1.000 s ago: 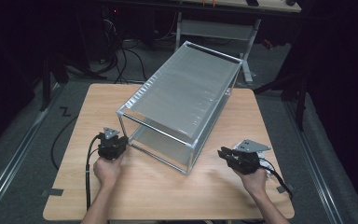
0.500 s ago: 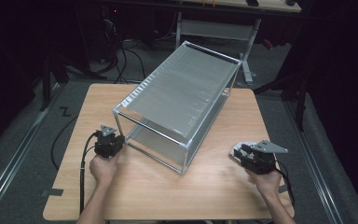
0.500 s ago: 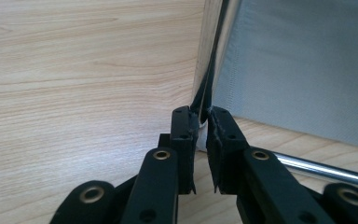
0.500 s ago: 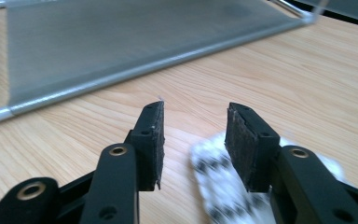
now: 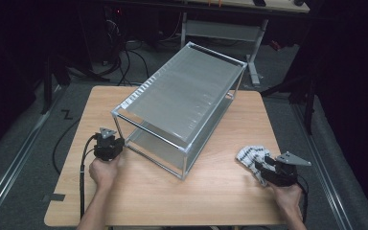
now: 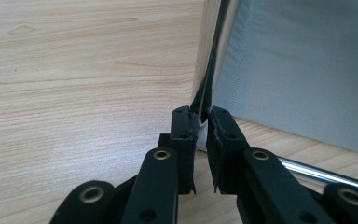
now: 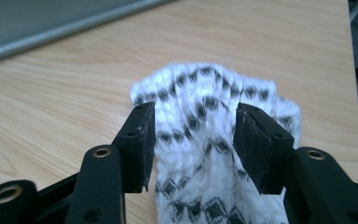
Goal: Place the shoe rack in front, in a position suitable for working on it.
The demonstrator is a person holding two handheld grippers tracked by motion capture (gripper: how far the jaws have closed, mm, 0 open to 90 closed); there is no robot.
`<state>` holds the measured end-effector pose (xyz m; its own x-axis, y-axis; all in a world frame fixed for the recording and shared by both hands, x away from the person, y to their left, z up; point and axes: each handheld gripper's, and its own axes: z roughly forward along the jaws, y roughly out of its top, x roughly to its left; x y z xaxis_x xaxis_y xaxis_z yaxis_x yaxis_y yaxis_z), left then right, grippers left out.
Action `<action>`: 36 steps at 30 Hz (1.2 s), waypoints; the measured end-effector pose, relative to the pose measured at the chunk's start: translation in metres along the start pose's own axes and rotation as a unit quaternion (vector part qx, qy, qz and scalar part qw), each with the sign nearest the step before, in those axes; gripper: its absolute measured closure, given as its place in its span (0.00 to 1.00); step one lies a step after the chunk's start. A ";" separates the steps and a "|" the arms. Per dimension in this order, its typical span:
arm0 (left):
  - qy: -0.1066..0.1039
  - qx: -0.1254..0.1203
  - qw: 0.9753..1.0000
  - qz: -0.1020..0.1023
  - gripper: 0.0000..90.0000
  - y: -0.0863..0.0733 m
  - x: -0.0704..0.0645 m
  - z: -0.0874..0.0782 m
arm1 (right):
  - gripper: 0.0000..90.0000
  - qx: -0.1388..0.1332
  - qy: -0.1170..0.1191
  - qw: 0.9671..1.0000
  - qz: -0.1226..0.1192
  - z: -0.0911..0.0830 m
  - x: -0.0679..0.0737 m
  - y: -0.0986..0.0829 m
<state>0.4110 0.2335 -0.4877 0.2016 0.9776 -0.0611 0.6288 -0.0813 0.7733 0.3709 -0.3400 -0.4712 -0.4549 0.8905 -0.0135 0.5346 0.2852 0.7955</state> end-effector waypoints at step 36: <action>-0.159 -0.036 0.979 0.123 0.43 -0.023 -0.126 -0.059 | 0.88 0.032 0.013 0.999 -0.003 0.043 0.008 -0.001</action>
<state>0.3271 0.1241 -0.4602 0.5704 0.8197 -0.0525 0.4801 -0.2808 0.8311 0.3971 -0.3178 -0.4979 -0.4757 0.8796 -0.0010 0.5768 0.3128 0.7547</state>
